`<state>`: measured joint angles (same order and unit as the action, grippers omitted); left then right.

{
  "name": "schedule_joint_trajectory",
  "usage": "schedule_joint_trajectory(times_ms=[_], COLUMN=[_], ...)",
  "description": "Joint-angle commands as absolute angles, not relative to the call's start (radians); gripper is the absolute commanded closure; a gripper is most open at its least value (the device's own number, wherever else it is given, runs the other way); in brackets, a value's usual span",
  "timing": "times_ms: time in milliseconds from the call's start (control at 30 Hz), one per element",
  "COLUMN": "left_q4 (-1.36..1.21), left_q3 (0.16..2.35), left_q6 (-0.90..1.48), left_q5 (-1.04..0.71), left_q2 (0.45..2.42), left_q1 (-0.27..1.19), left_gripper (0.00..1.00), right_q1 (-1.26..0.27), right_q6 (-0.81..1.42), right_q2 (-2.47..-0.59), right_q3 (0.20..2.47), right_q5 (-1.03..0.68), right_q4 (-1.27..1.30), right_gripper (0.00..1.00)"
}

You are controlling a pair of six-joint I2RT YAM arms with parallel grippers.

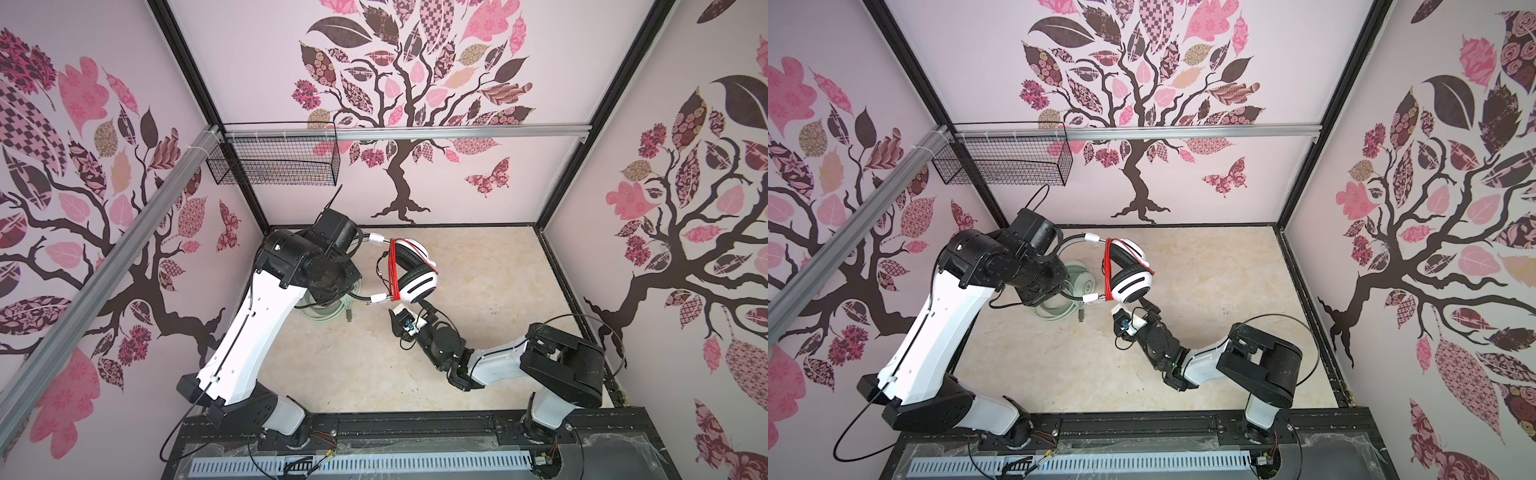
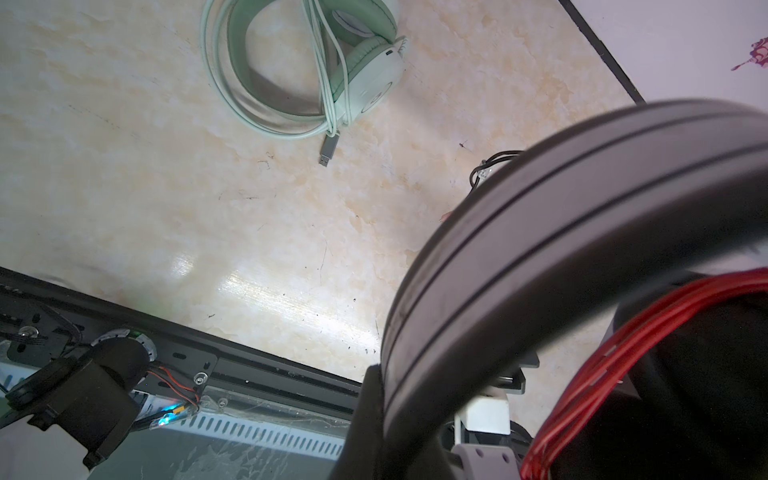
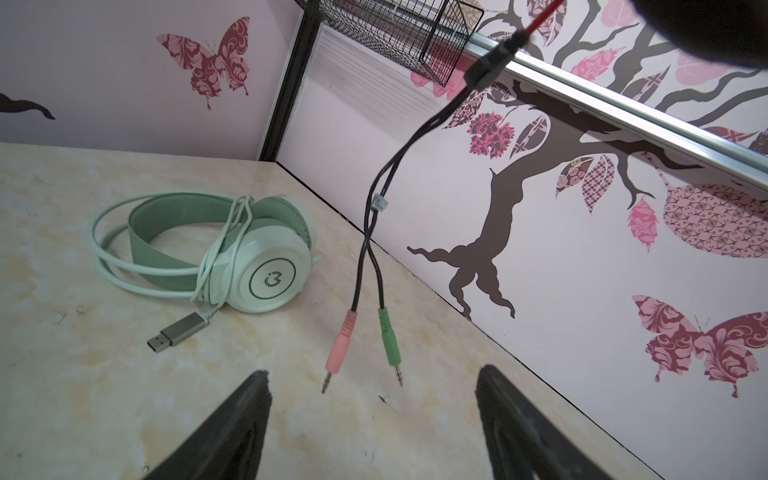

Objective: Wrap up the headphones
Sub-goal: 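Draw the right gripper back toward the robot while the left gripper raises the headset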

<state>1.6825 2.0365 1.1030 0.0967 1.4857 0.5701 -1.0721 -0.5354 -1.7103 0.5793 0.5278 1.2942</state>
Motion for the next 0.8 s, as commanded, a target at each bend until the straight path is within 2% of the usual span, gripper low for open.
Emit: schedule_joint_trajectory(times_ms=[0,133,367,767], left_q4=[1.621,1.621,1.619,1.601], left_q3=[2.067,2.066,2.059,2.023], left_q6=[1.124,1.125,1.118,1.103], left_q5=[0.067,0.065,0.057,0.042], left_q2=[1.474,1.467,1.447,1.416], left_q1=[0.566,0.567,0.567,0.568], left_gripper=[1.0,1.0,1.0,1.0], right_q1=[-1.077,-1.076,-1.061,-1.019], right_q6=[-0.53,-0.53,-0.581,-0.622], right_q2=[-1.782,-1.843,-1.942,-1.965], right_q3=[0.652,0.703,0.753,0.772], right_q5=[0.552,0.567,0.632,0.597], right_q4=[1.259,1.249,1.354,1.371], right_gripper=[0.17,0.18,0.27,0.34])
